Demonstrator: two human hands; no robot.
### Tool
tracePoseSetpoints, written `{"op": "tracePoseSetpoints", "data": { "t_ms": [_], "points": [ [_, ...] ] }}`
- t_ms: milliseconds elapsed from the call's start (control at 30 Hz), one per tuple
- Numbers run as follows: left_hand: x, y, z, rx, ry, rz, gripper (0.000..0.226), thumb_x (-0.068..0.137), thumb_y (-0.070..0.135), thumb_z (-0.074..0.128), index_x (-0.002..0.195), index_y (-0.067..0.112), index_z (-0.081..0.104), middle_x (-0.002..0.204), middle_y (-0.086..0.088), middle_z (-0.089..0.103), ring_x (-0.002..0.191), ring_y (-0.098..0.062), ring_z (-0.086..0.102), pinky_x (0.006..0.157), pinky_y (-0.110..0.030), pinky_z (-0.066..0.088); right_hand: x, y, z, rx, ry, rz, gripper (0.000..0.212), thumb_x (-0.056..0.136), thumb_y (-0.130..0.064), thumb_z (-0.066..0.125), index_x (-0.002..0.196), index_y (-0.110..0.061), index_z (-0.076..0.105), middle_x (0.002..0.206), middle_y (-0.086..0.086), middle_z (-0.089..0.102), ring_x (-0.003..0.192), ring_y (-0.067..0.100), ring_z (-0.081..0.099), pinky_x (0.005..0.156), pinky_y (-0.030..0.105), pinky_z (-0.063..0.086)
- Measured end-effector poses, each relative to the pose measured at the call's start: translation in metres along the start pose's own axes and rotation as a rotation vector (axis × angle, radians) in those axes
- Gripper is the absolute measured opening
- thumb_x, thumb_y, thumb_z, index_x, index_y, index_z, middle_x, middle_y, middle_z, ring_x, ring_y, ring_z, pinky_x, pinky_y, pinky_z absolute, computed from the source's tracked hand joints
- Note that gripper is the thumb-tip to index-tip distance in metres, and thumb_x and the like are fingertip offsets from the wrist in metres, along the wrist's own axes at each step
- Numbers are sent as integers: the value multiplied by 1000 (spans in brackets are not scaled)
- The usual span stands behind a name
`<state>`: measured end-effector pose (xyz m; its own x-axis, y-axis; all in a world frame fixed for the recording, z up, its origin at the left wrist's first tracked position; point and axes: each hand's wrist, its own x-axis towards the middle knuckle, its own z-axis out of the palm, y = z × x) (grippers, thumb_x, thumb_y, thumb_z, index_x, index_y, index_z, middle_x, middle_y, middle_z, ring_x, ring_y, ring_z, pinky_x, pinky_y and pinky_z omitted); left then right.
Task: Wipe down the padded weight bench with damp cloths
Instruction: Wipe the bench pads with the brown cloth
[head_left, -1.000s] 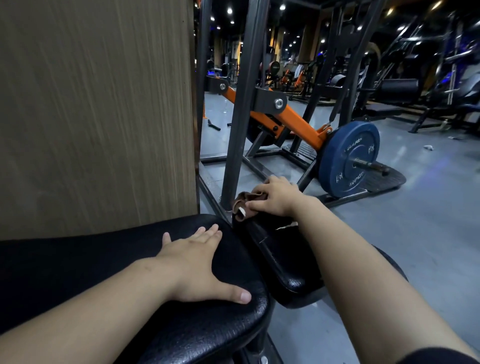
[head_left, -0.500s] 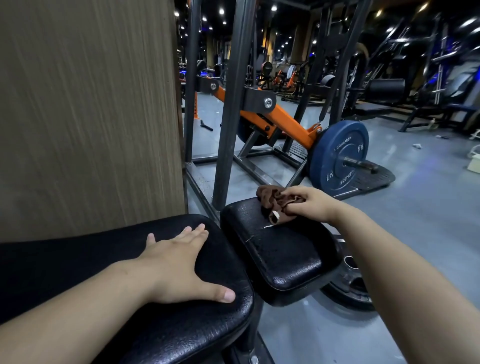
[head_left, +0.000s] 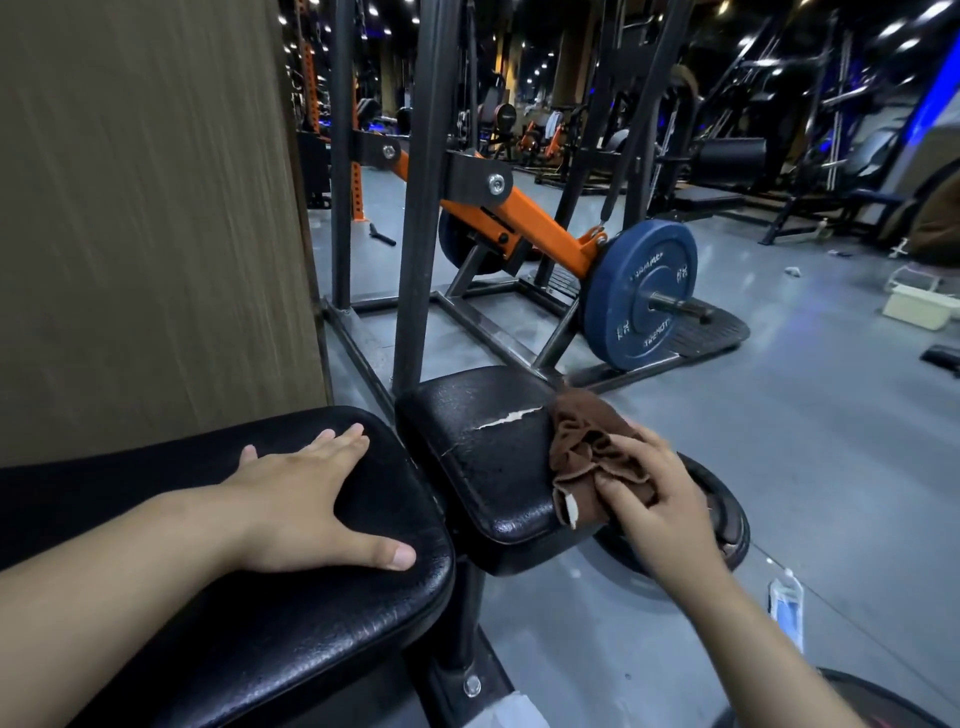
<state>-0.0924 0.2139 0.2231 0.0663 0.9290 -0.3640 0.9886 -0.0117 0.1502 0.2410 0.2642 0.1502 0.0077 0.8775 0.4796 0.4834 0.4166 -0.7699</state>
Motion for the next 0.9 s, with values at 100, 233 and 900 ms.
{"op": "tracePoseSetpoints", "data": {
  "t_ms": [100,233,900],
  "points": [
    [0,1,0,12,4,3,146,42,105,41,157,31,-9,159,23,-20,149,-3,-11,118,-63,1,-29,-16,24,-125,161,-50,38,75,-28,63,111,-25,71,138,-8,53,127,8,49,106,14,32],
    [0,3,-1,31,2,-17,144,45,102,45,157,31,-8,160,22,-17,150,-4,-11,118,-63,1,-37,-43,54,-427,170,-276,41,78,-34,57,110,-14,74,128,9,61,118,32,55,103,47,42],
    [-2,2,-2,-42,3,-14,141,50,97,55,158,28,-5,163,19,-14,150,-7,-15,116,-67,-9,150,-118,167,-563,-902,-92,24,86,-36,55,100,-31,74,103,-4,71,96,15,62,84,28,49]
  ]
}}
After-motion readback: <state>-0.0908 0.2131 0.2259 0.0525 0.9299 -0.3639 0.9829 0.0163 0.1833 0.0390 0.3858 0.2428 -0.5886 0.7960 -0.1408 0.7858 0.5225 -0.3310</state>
